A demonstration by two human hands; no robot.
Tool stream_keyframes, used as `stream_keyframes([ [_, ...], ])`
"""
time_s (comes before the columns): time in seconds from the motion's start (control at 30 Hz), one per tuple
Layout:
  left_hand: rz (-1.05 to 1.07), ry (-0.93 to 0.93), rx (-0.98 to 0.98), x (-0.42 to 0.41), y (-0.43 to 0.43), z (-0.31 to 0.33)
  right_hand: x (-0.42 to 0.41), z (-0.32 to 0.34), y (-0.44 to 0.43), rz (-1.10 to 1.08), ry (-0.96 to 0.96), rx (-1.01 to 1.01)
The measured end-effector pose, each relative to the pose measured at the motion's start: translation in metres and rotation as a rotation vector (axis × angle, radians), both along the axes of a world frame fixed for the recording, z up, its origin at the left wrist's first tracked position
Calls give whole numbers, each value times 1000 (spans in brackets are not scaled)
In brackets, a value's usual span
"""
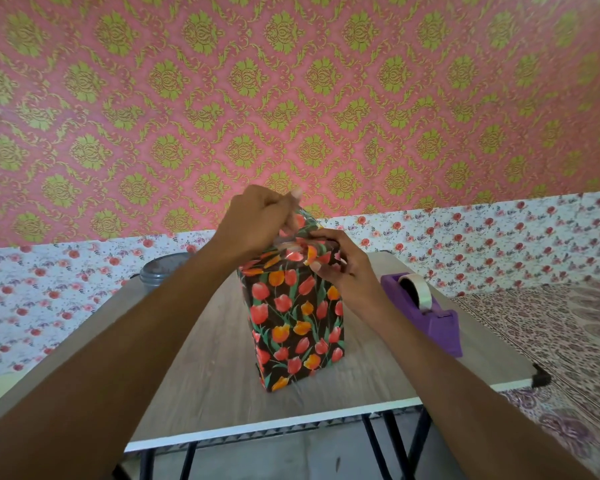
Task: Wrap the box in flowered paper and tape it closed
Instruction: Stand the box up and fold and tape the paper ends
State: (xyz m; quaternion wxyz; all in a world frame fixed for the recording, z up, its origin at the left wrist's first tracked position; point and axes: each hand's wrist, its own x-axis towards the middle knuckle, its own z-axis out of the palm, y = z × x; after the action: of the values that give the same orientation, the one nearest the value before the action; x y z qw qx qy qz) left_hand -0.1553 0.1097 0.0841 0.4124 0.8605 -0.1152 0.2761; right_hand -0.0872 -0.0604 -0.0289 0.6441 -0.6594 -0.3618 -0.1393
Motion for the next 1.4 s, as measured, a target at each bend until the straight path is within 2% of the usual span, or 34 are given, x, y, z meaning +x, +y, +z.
stream_keyframes([
  [0.17,124,180,275,2,-22,1,1,-5,2,-59,-4,-35],
  [0.37,114,217,72,10,-24,-2,2,-13,-7,-71,3,-20],
  [0.43,114,259,57,9,-25,-1,1,-14,-9,-65,-16,-24],
  [0.7,172,359,154,11,-32,4,-1,-17,-13,-98,-47,-36],
  [0.8,193,323,169,13,-34,9,-2,-18,-14,-102,-47,-28],
  [0.9,142,322,248,13,-35,5,-2,-19,-17,-96,-25,-27],
  [1.1,28,347,274,17,-19,-6,-3,-20,-16,-57,57,11],
  [1.4,115,296,379,14,-9,-10,-1,-21,-15,-71,105,19],
])
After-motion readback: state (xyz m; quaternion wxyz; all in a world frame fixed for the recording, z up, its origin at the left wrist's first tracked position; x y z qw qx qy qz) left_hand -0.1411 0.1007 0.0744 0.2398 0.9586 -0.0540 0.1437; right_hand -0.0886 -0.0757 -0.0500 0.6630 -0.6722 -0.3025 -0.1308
